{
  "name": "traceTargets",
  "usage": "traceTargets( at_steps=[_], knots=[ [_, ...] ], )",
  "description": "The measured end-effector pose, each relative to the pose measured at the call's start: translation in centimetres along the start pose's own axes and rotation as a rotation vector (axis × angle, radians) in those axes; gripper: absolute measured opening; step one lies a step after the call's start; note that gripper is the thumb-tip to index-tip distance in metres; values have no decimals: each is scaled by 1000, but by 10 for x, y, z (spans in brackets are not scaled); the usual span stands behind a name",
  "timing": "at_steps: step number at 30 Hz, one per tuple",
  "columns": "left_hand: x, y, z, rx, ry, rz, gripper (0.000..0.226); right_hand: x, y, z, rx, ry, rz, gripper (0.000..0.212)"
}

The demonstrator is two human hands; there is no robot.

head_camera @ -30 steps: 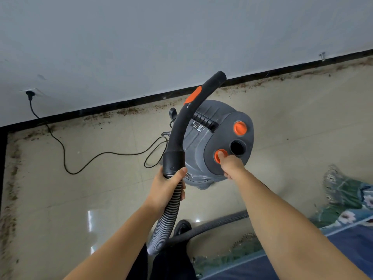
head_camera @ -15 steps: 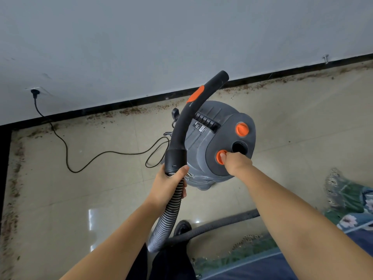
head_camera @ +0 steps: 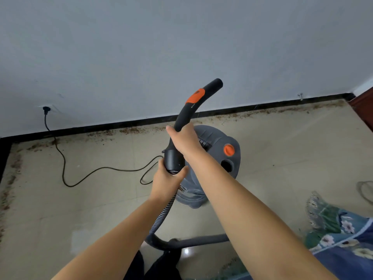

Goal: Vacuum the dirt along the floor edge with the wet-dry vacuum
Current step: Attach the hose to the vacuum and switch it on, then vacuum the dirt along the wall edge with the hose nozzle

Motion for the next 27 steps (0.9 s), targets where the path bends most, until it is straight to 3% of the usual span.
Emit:
traceTargets(
  at_steps=[4, 9, 11, 14, 17, 20, 23, 27],
  knots=[
    [-24, -16, 25, 110, 48, 88, 43, 11, -19, -29, -78, 121, 81, 28],
    [-59, -44, 42, 184, -66, 184, 63, 26, -41, -71, -112, 400, -73, 24],
    [-71, -51, 38, 168, -38, 192, 50, 43, -50, -90, -76, 462, -213, 28],
    [-94, -55, 31, 153, -108, 125, 19, 93, -74, -118, -80, 384, -552, 26],
    [-133, -54, 21, 189, -182, 24, 17, 153, -108, -141, -98, 272, -839, 15],
    [-190, -56, -2, 188, -195, 7, 23, 220, -135, -152, -108, 182, -993, 9],
    [-260, -60, -48, 99, -226, 136, 26, 297, -154, -153, -162, 153, -970, 11],
    [-352, -90, -114, -68, -287, 594, 33, 407, -189, -144, -213, 147, -889, 15]
  ],
)
Point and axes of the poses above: each hand's wrist, its own y-axis towards the middle knuckle, its own x-axis out of the palm, z = x × y, the point moved 8 cm from there along y, towards the middle knuckle, and after that the axes turned 12 degrees about y, right-handed, at the moved point
